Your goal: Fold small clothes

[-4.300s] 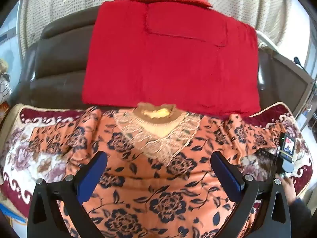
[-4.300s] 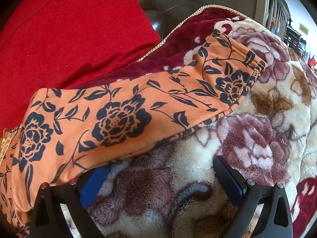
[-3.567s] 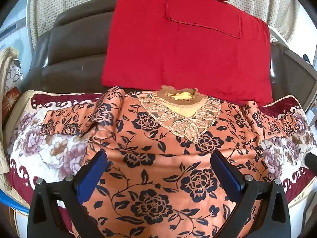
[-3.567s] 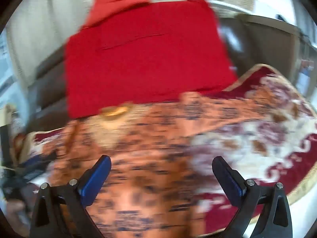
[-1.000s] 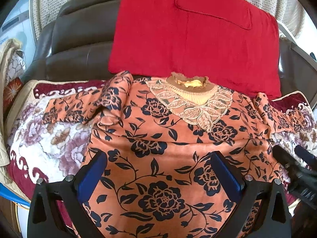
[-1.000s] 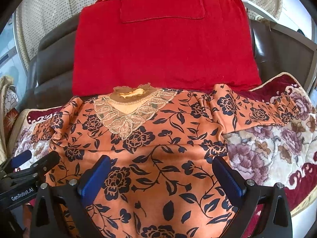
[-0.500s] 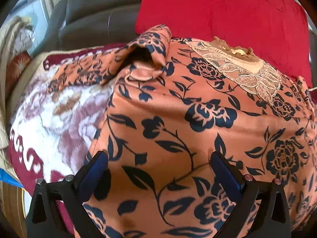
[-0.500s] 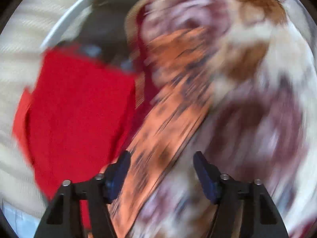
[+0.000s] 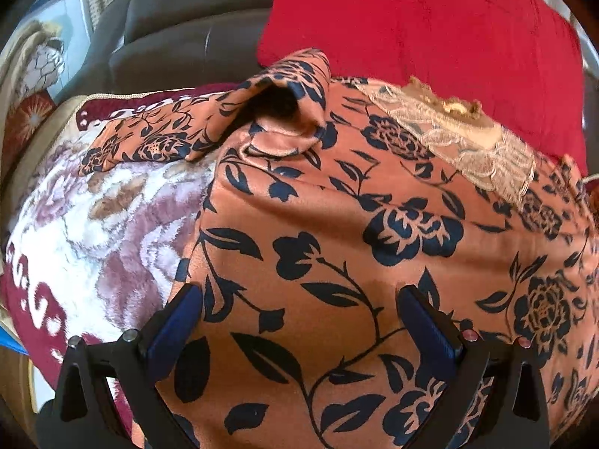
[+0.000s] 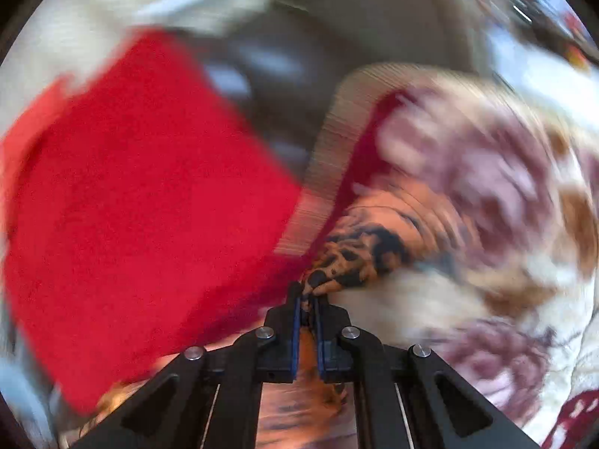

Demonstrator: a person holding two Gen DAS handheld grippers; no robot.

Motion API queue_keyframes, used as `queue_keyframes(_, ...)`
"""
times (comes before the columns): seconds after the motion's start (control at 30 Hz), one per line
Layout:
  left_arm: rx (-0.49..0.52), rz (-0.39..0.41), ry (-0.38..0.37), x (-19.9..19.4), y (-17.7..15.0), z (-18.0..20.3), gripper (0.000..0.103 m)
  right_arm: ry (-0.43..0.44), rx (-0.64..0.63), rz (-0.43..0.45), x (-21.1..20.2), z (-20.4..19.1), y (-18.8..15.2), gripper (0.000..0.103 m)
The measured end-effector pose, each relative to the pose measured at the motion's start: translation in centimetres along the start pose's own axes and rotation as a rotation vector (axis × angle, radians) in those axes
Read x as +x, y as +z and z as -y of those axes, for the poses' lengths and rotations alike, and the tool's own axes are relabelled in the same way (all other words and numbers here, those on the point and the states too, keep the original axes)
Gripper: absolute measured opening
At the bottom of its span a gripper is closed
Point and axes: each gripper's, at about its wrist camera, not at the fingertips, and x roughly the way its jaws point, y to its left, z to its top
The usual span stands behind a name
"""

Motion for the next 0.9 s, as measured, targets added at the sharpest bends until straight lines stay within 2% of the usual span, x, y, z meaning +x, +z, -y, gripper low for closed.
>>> queue_keyframes(0.03,-0.013,0.008,-0.016,-0.1,0.0,-0.3,0.103,0.041,-0.045,0.007,-0.8,-2.7,-0.3,0.007)
queue_keyframes(0.1,-0.053,0.021,-0.058,-0.6,0.0,-1.1,0.103,0.193,-0.187,0.006,-3.7,-11.5,-3.2,0.007)
queue_keyframes(0.13,-0.075,0.017,-0.091,-0.9,0.2,-1.6,0.103,0.237,-0.213,-0.005,-4.1,-13.8,-4.6,0.007)
queue_keyframes(0.2,-0.091,-0.009,-0.13,-1.6,0.4,-2.2,0.103,0.345,-0.278,-0.07,-4.4,-20.1,-9.5,0.011)
queue_keyframes(0.27,-0.109,-0.008,-0.15,-2.4,0.9,-2.8,0.103,0.377,-0.311,-0.125,-3.1,-23.8,-14.4,0.011)
queue_keyframes(0.33,-0.117,0.021,-0.163,-3.4,1.6,-3.1,0.103,0.387,-0.346,-0.232,-0.2,-26.0,-19.2,0.04)
queue_keyframes(0.37,-0.113,0.026,-0.17,-3.4,2.0,-2.8,0.103,0.372,-0.371,-0.309,1.9,-26.5,-21.9,0.083)
queue_keyframes(0.4,-0.108,0.029,-0.181,-3.7,2.4,-2.6,0.103,0.339,-0.38,-0.352,3.6,-26.2,-24.1,0.091)
queue_keyframes(0.47,-0.092,0.038,-0.218,-4.0,3.8,-2.1,0.103,0.293,-0.374,-0.415,5.6,-25.3,-25.8,0.09)
queue_keyframes(0.5,-0.085,0.042,-0.23,-3.9,4.3,-1.7,0.103,0.325,-0.33,-0.408,5.3,-24.2,-25.8,0.09)
queue_keyframes(0.6,-0.045,0.042,-0.31,-3.1,6.4,0.5,0.103,0.379,-0.271,-0.363,2.8,-21.9,-24.3,0.09)
queue_keyframes(0.73,-0.033,-0.031,-0.401,0.2,10.2,4.6,0.103,0.391,-0.2,-0.322,-0.2,-18.2,-22.2,0.09)
queue_keyframes(0.8,-0.046,-0.081,-0.403,2.3,11.5,5.9,0.103,0.378,-0.169,-0.316,-1.0,-16.4,-21.3,0.09)
queue_keyframes(0.83,-0.078,-0.114,-0.378,4.1,12.4,6.4,0.103,0.375,-0.148,-0.318,-1.1,-15.2,-21.1,0.09)
queue_keyframes(0.87,-0.095,-0.129,-0.371,4.9,12.6,6.5,0.101,0.371,-0.134,-0.321,-1.1,-14.4,-20.4,0.09)
queue_keyframes(0.9,-0.11,-0.159,-0.366,6.2,13.0,6.7,0.083,0.36,-0.11,-0.321,-1.4,-13.2,-20.3,0.09)
